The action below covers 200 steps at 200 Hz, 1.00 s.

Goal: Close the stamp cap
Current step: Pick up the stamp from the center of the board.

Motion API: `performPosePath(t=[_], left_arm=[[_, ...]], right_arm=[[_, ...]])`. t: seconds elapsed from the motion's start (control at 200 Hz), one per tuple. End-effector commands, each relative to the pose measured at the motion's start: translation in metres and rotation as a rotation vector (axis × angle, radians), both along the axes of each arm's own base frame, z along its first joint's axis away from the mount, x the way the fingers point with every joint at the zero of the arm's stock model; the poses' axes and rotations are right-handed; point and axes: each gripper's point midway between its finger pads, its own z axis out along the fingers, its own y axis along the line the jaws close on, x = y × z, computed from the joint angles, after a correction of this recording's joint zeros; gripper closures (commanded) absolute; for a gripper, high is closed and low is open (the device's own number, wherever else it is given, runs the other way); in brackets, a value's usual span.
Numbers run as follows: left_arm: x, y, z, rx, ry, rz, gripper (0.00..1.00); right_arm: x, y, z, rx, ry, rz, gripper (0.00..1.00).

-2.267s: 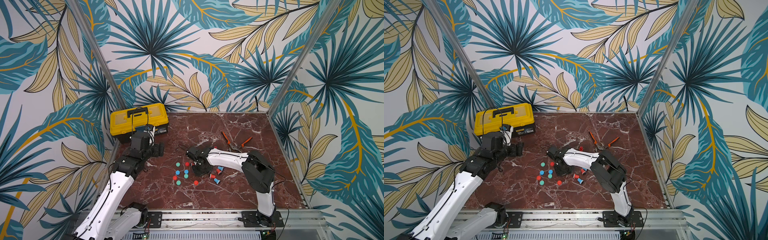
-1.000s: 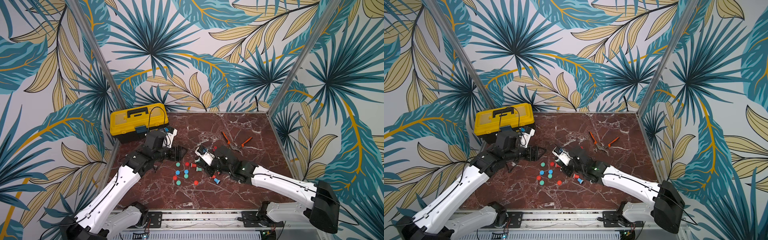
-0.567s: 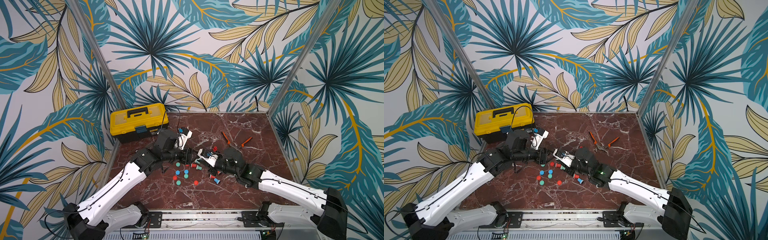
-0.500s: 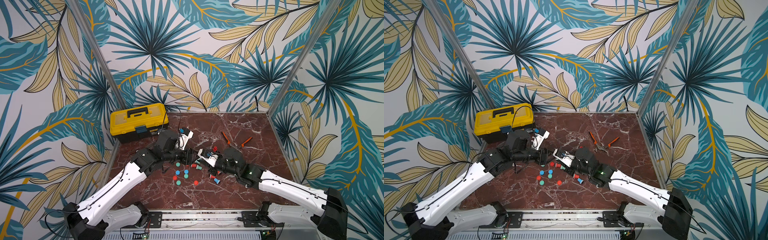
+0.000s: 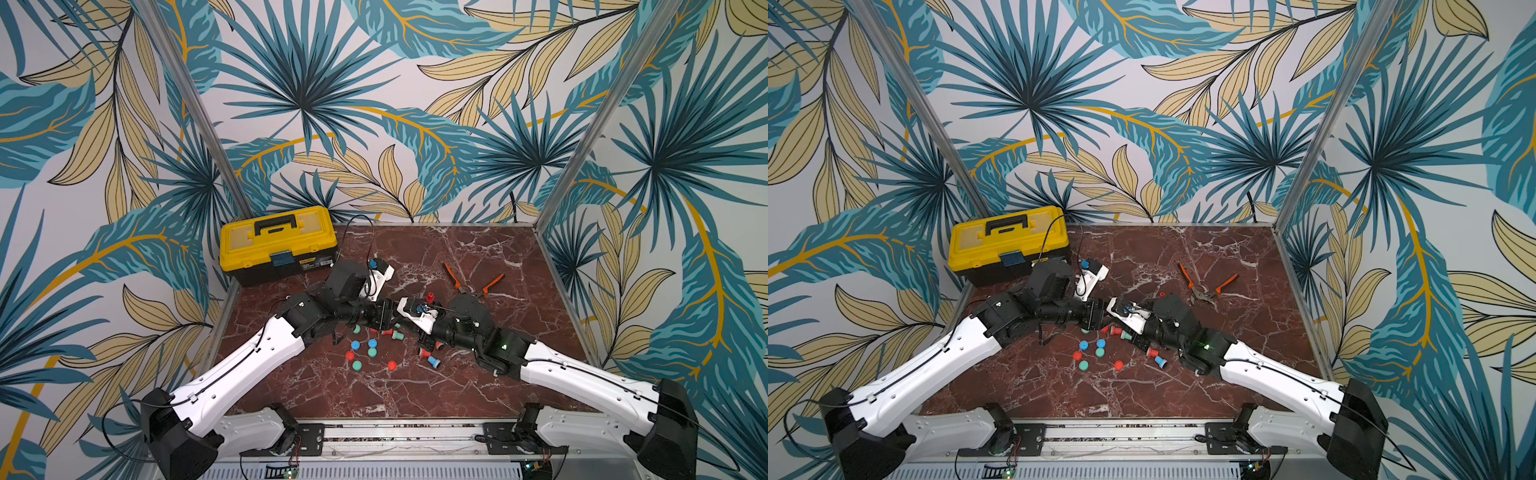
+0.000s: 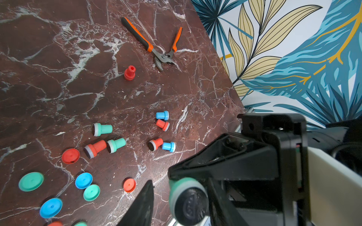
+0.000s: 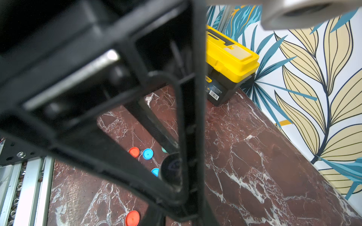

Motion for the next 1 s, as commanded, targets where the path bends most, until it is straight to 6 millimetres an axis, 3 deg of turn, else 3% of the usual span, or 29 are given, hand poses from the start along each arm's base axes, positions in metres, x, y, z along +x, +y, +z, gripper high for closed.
performPosePath(t=[0.0, 0.265, 0.401, 0.521, 0.711, 0.996], left_arm=[[-0.001, -0.005, 0.007, 0.000, -0.021, -0.018, 0.60], [-0.001, 0.002, -0.008, 0.076, -0.021, -0.010, 0.73], [-0.001, 0.004, 0.000, 0.069, -0.045, -0.005, 0.77], [-0.001, 0.008, 0.025, 0.022, -0.090, 0.011, 0.79], [-0.006, 0.020, 0.074, -0.112, -0.120, 0.022, 0.80], [-0.021, 0.037, 0.139, -0.346, -0.144, -0.033, 0.80]], right_arm=[[-0.003, 0.004, 0.015, 0.038, -0.036, 0.021, 0.89], [-0.002, 0.000, 0.021, 0.039, -0.055, 0.007, 0.89], [-0.001, -0.003, 0.030, 0.061, -0.076, -0.010, 0.86], [-0.002, -0.008, 0.049, 0.115, -0.101, -0.029, 0.70], [-0.015, -0.019, 0.103, 0.297, -0.174, -0.020, 0.54], [-0.028, -0.023, 0.174, 0.523, -0.240, 0.028, 0.48]])
